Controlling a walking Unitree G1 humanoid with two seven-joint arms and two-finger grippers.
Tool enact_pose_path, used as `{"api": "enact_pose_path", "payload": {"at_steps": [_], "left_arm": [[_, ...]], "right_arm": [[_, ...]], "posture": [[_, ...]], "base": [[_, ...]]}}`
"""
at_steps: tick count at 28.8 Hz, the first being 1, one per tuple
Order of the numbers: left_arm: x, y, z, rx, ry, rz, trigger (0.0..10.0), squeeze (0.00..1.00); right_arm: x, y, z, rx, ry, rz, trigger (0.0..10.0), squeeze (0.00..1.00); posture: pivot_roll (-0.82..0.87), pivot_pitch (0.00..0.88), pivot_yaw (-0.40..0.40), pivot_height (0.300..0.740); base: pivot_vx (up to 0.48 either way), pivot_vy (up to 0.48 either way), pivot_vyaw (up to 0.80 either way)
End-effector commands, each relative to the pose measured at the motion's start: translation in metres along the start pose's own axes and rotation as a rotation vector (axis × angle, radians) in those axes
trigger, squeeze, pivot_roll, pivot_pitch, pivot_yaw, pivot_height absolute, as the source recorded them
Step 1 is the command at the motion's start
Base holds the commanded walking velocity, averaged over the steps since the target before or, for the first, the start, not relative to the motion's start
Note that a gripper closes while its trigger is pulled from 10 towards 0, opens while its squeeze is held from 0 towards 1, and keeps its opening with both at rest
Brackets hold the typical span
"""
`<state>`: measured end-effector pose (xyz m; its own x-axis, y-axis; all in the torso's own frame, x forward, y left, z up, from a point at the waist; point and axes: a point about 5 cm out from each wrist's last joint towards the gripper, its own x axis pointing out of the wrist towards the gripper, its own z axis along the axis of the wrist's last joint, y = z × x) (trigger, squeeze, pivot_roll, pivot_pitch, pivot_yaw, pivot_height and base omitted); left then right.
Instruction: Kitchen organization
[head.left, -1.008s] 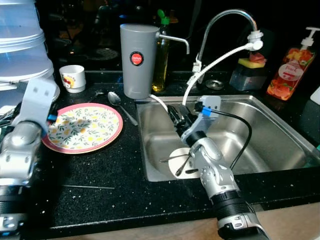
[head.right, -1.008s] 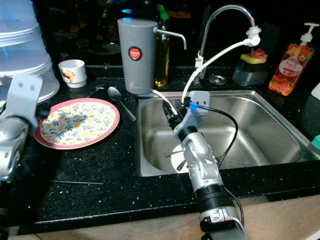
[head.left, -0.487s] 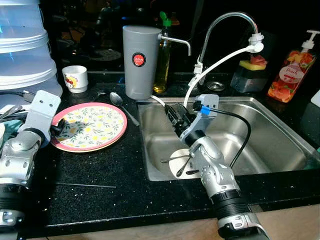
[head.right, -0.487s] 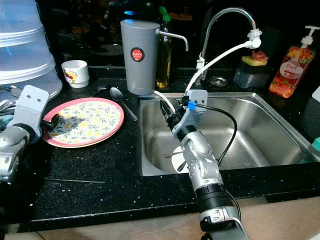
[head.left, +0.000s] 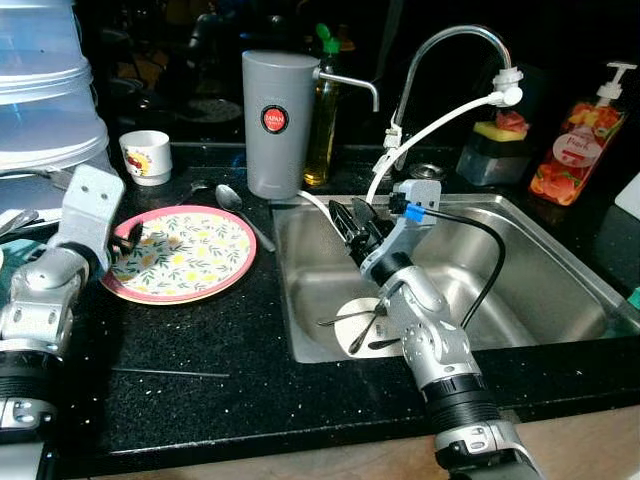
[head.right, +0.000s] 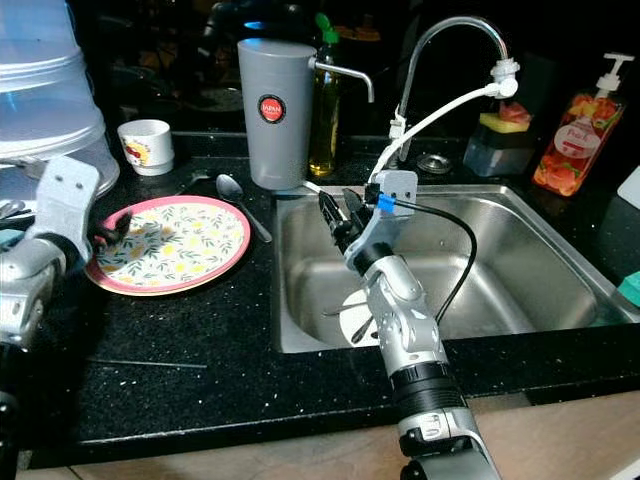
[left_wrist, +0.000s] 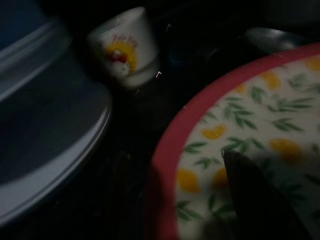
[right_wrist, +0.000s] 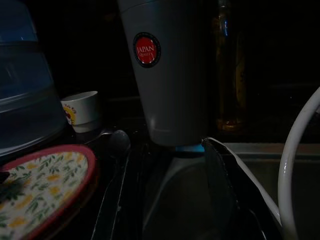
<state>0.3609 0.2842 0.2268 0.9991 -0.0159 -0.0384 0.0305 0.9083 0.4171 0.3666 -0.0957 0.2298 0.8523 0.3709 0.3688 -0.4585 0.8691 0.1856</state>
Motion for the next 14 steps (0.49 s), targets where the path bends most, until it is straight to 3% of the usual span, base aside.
{"api": "enact_pose_path", "payload": {"at_steps": [1,3,11,14], "left_arm": [[0.001,-0.011,-0.011,-0.005,0.032,-0.080,10.0,0.00],[0.001,-0.021,-0.016,0.005,0.049,-0.163,10.0,0.00],[0.000,-0.032,-0.027,0.030,0.100,-0.242,10.0,0.00],[-0.001,-0.044,-0.032,0.028,0.112,-0.334,10.0,0.00]], "right_arm": [[0.001,-0.002,0.004,0.012,-0.008,-0.006,10.0,0.00],[0.001,-0.003,0.005,0.013,-0.008,-0.006,10.0,0.00],[0.001,-0.003,0.005,0.014,-0.007,-0.004,10.0,0.00],[0.002,-0.003,0.006,0.018,-0.006,-0.004,10.0,0.00]], "posture": [[0.07,0.023,-0.068,0.740],[0.07,0.024,-0.071,0.740],[0.06,0.026,-0.069,0.740],[0.06,0.027,-0.069,0.740]], "base": [[0.000,0.000,0.00],[0.000,0.000,0.00],[0.000,0.000,0.00],[0.000,0.000,0.00]]}}
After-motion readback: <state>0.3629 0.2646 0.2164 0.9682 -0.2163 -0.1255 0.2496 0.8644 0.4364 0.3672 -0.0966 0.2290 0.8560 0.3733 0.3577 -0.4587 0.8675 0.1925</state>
